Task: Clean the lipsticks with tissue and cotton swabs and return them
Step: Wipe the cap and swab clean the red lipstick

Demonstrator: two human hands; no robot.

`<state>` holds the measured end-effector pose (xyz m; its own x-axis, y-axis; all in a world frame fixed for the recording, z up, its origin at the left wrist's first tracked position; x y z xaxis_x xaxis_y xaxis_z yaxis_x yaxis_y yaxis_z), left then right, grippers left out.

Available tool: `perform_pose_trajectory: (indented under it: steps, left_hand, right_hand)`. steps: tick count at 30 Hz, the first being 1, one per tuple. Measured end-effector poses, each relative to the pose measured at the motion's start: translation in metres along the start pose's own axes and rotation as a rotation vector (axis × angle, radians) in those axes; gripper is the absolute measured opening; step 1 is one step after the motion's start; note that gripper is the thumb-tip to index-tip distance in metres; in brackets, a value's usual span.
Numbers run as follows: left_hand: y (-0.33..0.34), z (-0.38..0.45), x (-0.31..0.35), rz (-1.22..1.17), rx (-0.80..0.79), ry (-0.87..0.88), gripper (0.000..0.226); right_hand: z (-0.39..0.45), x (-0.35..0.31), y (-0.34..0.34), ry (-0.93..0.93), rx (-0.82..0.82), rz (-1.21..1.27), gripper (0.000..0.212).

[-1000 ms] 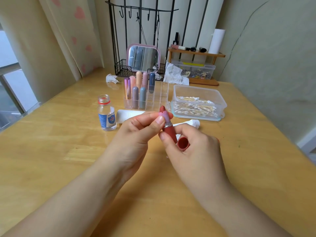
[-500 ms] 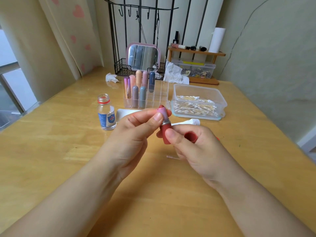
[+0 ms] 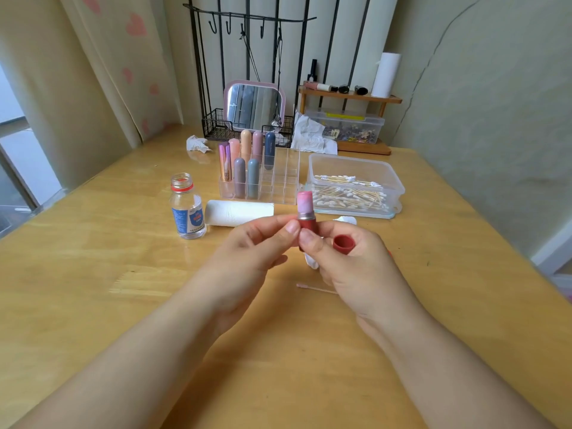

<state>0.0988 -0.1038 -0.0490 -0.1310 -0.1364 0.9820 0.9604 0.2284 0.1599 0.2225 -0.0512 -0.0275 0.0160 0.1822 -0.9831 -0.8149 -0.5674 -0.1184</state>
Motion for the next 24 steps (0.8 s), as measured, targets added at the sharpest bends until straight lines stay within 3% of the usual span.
perform_pose_trajectory:
  steps: [2, 5, 7, 11, 15, 24]
  left_hand:
    - [-0.001, -0.001, 0.002, -0.029, -0.027, -0.007, 0.041]
    - [-0.003, -0.001, 0.006, -0.071, -0.045, 0.021, 0.038]
    - [-0.005, -0.001, 0.009, -0.049, -0.024, 0.043, 0.038]
    - [-0.009, 0.001, 0.013, 0.105, 0.02, 0.09, 0.033]
    - [-0.006, -0.001, 0.014, 0.158, 0.009, 0.125, 0.035]
    - [-0.003, -0.002, 0.018, 0.252, -0.015, 0.13, 0.03]
  right_hand:
    - [0.0, 0.0, 0.002, 0.026, -0.105, 0.044, 0.017]
    - [-0.001, -0.004, 0.001, 0.046, -0.248, 0.05, 0.007]
    - [0.001, -0.004, -0.004, 0.093, -0.275, 0.016, 0.017]
    - [0.008, 0.0, -0.02, 0.135, -0.267, -0.026, 0.029]
    - [0.01, -0.003, -0.029, -0.061, -0.223, -0.333, 0.013]
    - [0.01, -0.014, -0.036, -0.261, -0.08, -0.238, 0.034]
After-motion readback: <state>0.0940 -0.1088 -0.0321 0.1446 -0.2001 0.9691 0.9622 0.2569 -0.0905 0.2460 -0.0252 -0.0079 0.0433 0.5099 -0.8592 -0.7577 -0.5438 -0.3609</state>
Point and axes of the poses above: each hand's wrist, its own z-axis towards the middle knuckle, its own y-axis out of the palm, x = y × z, the point moved 3 cm from there along z, towards the middle knuckle
